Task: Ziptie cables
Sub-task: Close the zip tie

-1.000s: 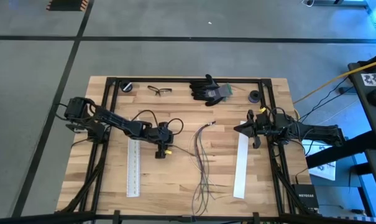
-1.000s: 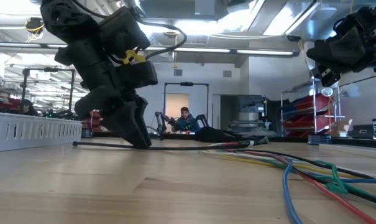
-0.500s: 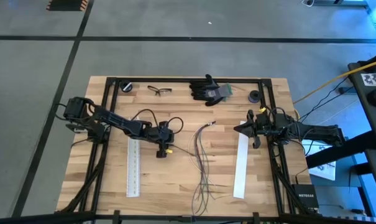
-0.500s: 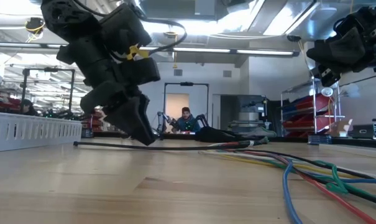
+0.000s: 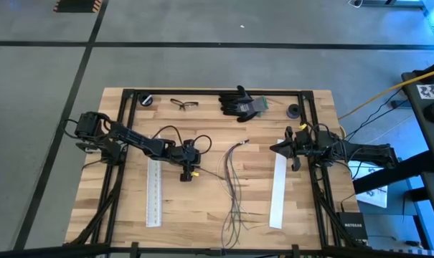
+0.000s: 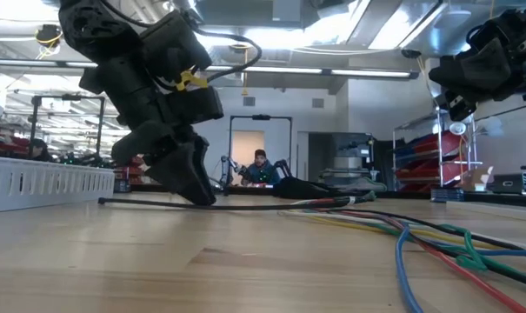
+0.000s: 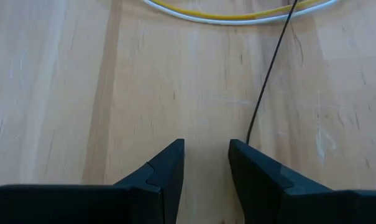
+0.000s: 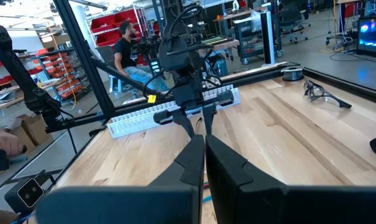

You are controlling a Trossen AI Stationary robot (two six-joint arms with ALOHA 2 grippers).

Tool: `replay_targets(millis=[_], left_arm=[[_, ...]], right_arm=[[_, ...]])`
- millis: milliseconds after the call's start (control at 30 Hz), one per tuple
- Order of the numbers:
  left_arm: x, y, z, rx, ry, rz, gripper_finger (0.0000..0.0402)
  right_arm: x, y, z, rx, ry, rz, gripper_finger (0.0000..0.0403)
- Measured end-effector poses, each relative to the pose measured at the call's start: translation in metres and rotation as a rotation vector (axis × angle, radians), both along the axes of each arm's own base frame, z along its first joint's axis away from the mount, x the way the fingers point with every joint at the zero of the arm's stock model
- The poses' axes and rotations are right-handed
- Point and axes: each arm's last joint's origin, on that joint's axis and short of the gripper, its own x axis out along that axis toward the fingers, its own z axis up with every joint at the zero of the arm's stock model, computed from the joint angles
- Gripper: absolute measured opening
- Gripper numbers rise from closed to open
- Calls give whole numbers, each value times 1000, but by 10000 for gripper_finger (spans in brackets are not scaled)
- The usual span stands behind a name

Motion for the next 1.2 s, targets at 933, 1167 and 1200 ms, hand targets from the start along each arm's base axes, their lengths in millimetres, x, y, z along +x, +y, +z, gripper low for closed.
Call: replay_targets(millis=[933, 1167, 1200], left_arm=[[-9, -5, 8, -19, -21, -9, 113], [-14, -4, 3, -10, -8, -8, 113], [-14, -3, 3, -13, -7, -1, 113]], right_arm=[[0, 0, 0, 0, 0, 0, 0], [0, 0, 0, 0, 1, 0, 0], [0, 0, 0, 0, 0, 0, 0]])
